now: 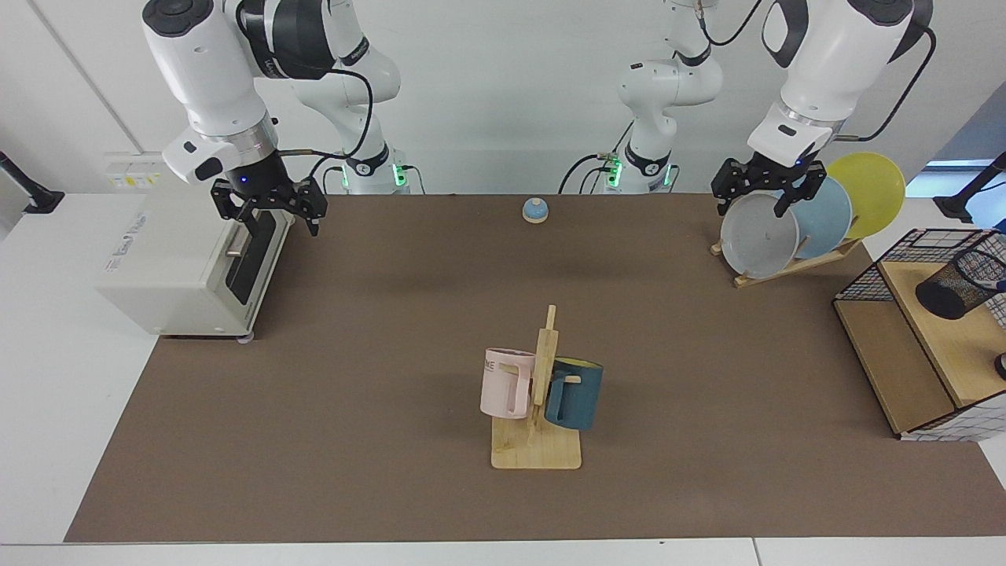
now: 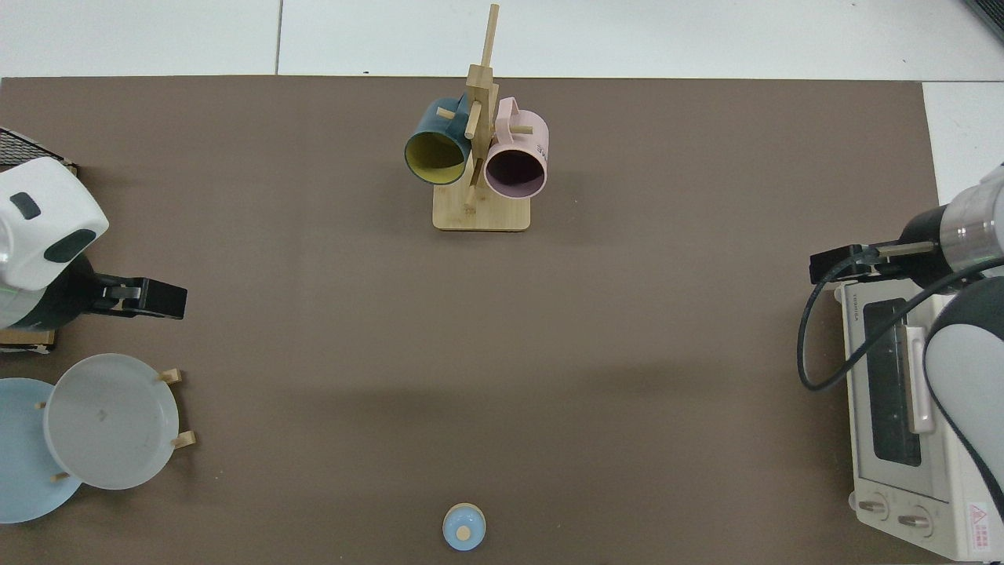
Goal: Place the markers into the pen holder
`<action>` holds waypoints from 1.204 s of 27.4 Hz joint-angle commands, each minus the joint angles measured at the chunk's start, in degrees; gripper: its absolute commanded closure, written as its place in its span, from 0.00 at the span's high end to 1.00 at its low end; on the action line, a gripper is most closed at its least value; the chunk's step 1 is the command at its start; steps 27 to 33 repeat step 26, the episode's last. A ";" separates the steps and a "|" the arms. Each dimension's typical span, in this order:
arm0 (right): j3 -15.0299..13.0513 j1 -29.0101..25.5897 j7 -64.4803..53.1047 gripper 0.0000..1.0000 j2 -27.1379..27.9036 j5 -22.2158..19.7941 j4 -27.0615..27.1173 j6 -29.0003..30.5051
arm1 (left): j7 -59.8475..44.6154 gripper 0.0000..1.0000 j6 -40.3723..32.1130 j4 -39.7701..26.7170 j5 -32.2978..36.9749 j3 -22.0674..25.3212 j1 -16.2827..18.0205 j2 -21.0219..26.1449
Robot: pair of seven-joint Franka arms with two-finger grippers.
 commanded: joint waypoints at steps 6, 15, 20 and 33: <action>0.71 -1.10 -1.60 1.00 -0.84 0.24 -0.67 0.10 | 3.25 1.00 1.80 -2.29 -0.88 0.40 -0.41 -1.48; 0.71 -1.10 -1.60 1.00 -0.75 0.24 -0.67 0.01 | 3.25 1.00 3.90 -2.21 -0.97 0.40 -0.41 -1.21; 0.71 -1.10 -1.60 1.00 -0.84 0.24 -0.67 0.10 | 3.08 1.00 4.00 1.04 -1.14 0.49 -0.32 0.72; 0.71 -1.10 -1.60 1.00 -0.84 0.24 -0.67 0.01 | 3.26 1.00 4.52 1.05 -1.14 0.49 -0.32 0.90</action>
